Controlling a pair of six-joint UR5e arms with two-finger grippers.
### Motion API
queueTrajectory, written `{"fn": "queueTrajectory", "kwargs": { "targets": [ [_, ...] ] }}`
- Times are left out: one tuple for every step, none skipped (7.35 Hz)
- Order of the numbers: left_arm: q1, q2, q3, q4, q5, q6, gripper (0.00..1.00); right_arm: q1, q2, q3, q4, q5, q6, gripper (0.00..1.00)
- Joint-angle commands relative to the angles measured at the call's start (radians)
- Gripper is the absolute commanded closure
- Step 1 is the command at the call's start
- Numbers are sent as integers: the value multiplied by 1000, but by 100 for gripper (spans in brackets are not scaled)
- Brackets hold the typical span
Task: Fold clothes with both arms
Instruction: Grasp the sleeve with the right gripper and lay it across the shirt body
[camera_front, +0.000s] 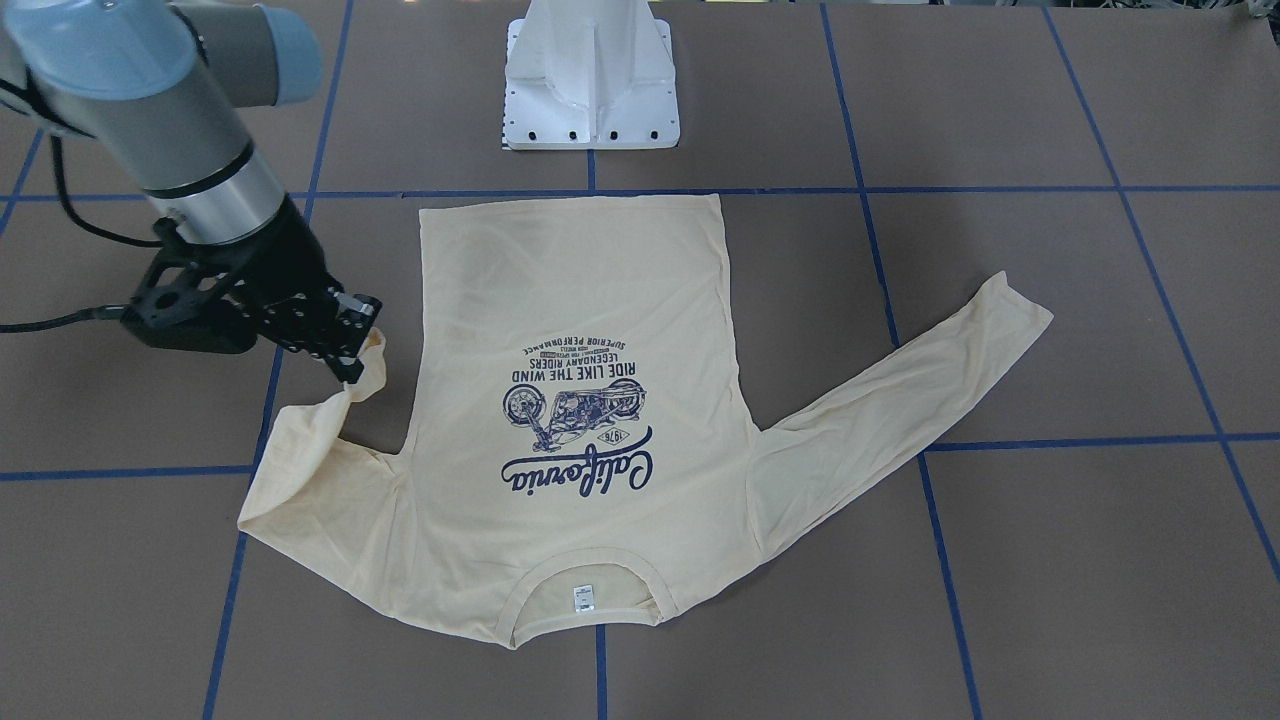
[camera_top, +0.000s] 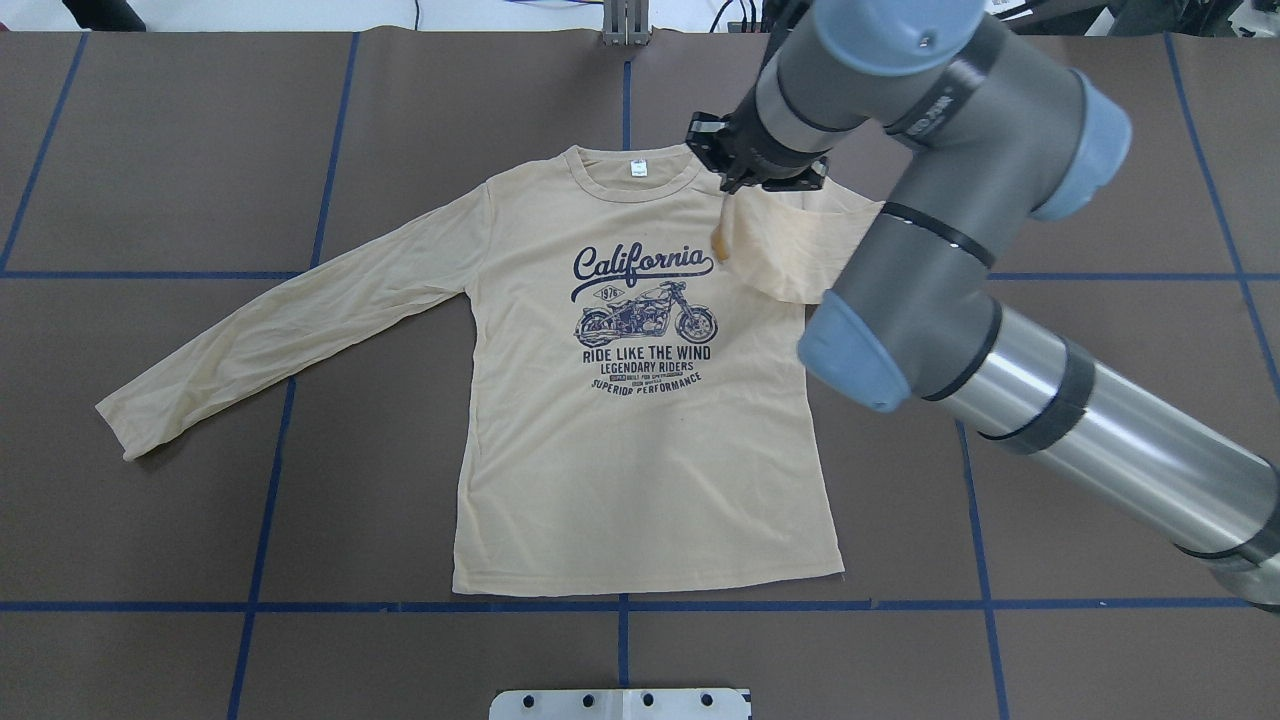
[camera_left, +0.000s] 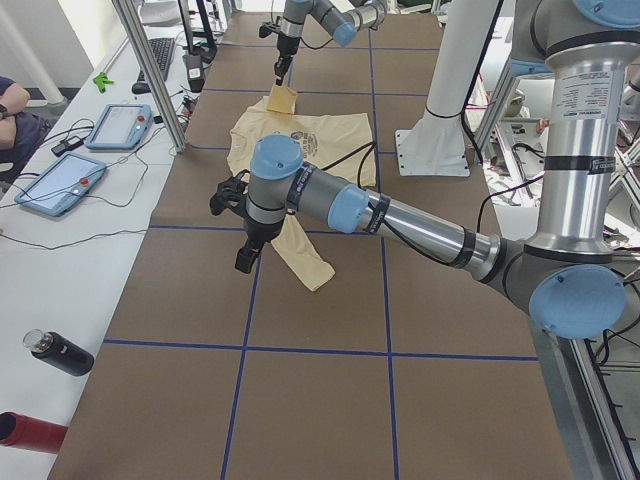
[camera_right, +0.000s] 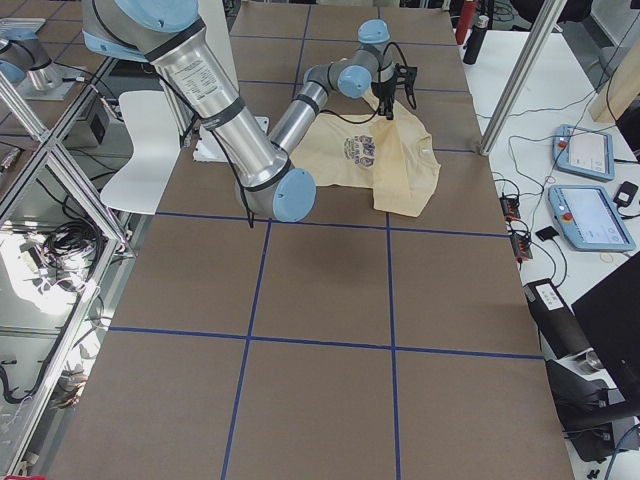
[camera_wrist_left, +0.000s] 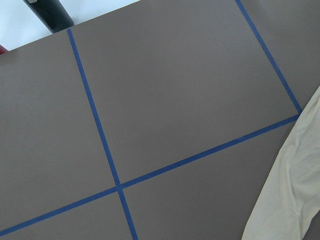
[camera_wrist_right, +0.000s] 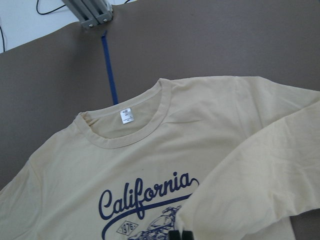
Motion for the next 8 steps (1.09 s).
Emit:
{"fn": "queueTrajectory", "kwargs": {
  "targets": [
    [1, 0, 6, 0, 0, 0, 0, -98, 219, -226, -1, -95, 68, 100],
    [1, 0, 8, 0, 0, -2, 0, -134, 302, -341, 7, -128, 104, 100],
    [1, 0, 8, 0, 0, -2, 0, -159, 392, -459, 10, -163, 123, 100],
    [1, 0, 8, 0, 0, -2, 0, -181, 448, -530, 22, -200, 125, 100],
    [1, 0, 14, -2, 0, 0, 0, -196, 460, -575, 68, -212, 135, 100],
    [4, 0, 18, 0, 0, 1, 0, -198, 502, -652, 100, -222, 172, 96],
    [4, 0, 18, -2, 0, 1, 0, -198, 563, -736, 110, -223, 178, 42],
    [4, 0, 20, -2, -12, 1, 0, -198, 582, -747, 110, -223, 189, 4]
  ]
}}
